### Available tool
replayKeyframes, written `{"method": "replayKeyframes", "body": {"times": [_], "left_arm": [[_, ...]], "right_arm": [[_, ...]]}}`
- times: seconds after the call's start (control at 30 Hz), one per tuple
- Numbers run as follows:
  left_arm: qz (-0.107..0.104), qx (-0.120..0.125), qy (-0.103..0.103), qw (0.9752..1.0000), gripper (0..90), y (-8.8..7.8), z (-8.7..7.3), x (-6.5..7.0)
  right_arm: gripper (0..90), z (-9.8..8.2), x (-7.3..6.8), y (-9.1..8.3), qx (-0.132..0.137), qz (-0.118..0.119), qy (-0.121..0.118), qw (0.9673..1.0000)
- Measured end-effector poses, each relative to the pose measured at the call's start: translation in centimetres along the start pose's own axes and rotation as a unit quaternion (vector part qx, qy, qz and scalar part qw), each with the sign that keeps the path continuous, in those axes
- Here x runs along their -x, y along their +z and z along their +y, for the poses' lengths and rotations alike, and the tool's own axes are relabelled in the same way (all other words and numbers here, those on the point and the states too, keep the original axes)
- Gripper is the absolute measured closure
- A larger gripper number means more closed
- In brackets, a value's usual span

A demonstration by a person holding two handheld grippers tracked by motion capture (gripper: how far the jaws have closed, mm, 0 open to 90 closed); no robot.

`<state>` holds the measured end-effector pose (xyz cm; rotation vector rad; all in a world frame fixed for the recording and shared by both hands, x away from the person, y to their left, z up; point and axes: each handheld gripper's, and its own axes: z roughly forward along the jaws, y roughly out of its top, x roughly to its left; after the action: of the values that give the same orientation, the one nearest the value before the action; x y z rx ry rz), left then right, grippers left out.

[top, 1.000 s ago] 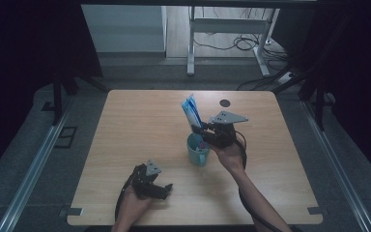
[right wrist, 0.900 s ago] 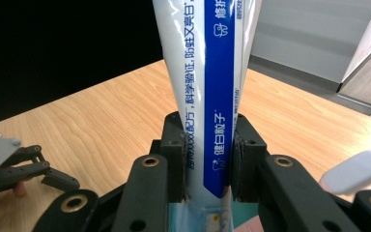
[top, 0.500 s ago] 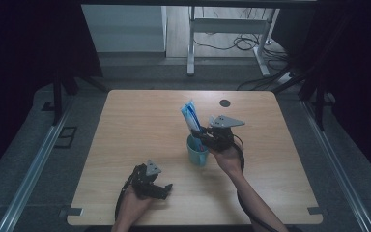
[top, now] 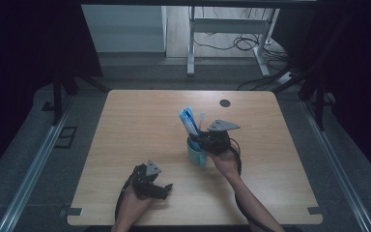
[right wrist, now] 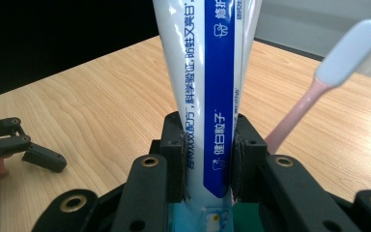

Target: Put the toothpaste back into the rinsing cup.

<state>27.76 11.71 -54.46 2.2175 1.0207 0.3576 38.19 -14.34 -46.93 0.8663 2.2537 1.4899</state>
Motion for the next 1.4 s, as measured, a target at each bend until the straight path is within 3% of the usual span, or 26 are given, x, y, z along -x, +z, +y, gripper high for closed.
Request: {"method": "replayKeyframes", "body": {"times": [0.27,0.67,1.1,1.4], "left_arm": [[0.000,0.000,0.000,1.0000,2.5,0.0,0.0,0.0],[0.000,0.000,0.000,1.0000,2.5,0.0,0.0,0.0],[0.000,0.000,0.000,1.0000,2.5,0.0,0.0,0.0],[0.000,0.000,0.000,1.0000,2.5,0.0,0.0,0.0]], "right_arm": [[70.3,-0.4,-0.1,0.2,-0.002,0.003,-0.003,1.0000],[69.2,-1.1,0.3,0.2,-0.014,0.010,0.014,0.9998],[65.7,-0.8,0.3,0.2,-0.025,0.015,0.012,0.9995],[53.3,-0.2,0.3,-0.1,-0.037,0.012,0.006,0.9992]]}}
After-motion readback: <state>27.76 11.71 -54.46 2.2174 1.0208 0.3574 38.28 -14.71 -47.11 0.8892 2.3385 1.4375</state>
